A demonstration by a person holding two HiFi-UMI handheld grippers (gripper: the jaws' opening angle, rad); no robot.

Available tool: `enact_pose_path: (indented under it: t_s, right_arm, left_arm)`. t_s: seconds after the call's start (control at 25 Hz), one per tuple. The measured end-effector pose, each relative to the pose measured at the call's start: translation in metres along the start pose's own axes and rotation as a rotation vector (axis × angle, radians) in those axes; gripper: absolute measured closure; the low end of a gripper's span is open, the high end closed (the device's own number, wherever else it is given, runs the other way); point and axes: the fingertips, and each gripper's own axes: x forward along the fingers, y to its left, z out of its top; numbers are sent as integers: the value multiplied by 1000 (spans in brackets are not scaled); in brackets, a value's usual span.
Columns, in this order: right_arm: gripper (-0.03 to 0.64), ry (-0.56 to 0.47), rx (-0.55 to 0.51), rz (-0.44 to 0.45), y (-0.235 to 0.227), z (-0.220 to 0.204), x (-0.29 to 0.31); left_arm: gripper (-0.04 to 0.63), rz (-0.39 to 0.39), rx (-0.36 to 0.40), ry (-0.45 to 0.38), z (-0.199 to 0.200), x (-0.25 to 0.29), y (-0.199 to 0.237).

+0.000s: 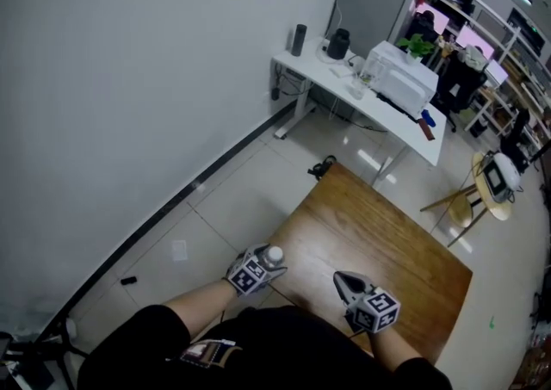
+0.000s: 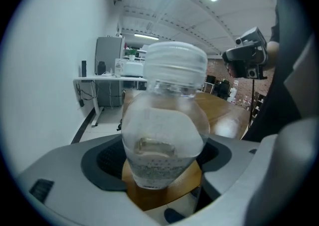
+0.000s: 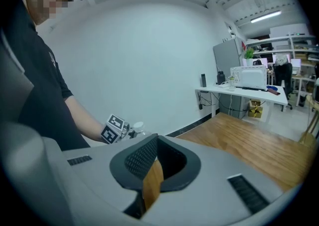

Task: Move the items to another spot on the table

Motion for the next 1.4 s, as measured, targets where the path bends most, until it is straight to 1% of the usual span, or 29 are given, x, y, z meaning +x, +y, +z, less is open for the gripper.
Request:
enact_pose_path:
  t_s: [0.04, 0.12, 0.24, 0.32, 0.4, 0.48, 0.52, 0.56, 0.6, 0.64, 0.72, 0.76, 0.8, 0.88, 0.96, 1.0, 1.04, 1.08, 1.12, 1.2, 1.28, 1.4]
  right_arm:
    - [624, 7, -12, -19, -3, -3, -2]
    - [624, 9, -17, -56, -7, -5, -4]
    - [624, -31, 20, -100, -7, 1, -11]
    - [624, -53, 40, -126, -12, 1, -21]
    - [624, -67, 50, -138, -17, -5, -37]
    - [624, -86, 54, -154, -25, -10, -62]
    - [624, -99, 56, -169, -31, -13, -78]
    - [624, -117, 58, -185, -37, -16, -97]
    - [624, -136, 59, -199, -42, -21, -118]
    - [624, -153, 58, -208, -46, -28, -141]
    - [624, -177, 43, -207, -51, -44, -190]
    - [624, -187, 32, -200, -51, -52, -215]
    - [624, -195, 25, -194, -51, -61, -240]
    - [624, -201, 34, -202, -53, -77, -293]
    - [624, -204, 59, -213, -49, -87, -341]
    - [624, -207, 70, -207, -46, -94, -361]
    - [624, -211, 78, -198, -43, -101, -377]
    - [624, -219, 82, -190, -40, -108, -390]
    - [624, -231, 86, -185, -38, -113, -401]
    - [624, -254, 103, -185, -34, -121, -415]
    - [624, -263, 116, -191, -26, -123, -423]
    - [624, -295, 152, -205, -6, -118, -416]
  left_arm:
    - [198, -7, -12, -7, -1, -5, 1]
    - [196, -19, -42, -35, -2, -20, 3]
    - [196, -45, -105, -78, -7, -56, 1]
    - [196, -64, -135, -90, -11, -81, -6]
    - [199, -94, -155, -88, -15, -101, -24]
    - [213, -152, -163, -106, -10, -112, -55]
    - [241, -183, -156, -122, -2, -114, -73]
    - [316, -211, -142, -139, 7, -114, -94]
    - [370, -238, -125, -155, 18, -111, -117]
    - [376, -260, -106, -165, 27, -105, -140]
    - [426, -284, -86, -177, 43, -86, -183]
    - [445, -283, -88, -192, 53, -75, -205]
    - [478, -281, -93, -213, 65, -65, -230]
    - [491, -296, -100, -257, 87, -45, -287]
    - [497, -327, -96, -292, 110, -28, -342]
    - [528, -346, -91, -303, 123, -23, -366]
    - [531, -369, -86, -312, 136, -21, -387]
    - [574, -397, -82, -319, 146, -19, -405]
    - [603, -430, -80, -326, 156, -18, -421]
    - [603, -493, -63, -334, 174, -16, -449]
    - [604, -540, -29, -338, 192, -15, -471]
    - [604, -623, 28, -314, 203, -26, -487]
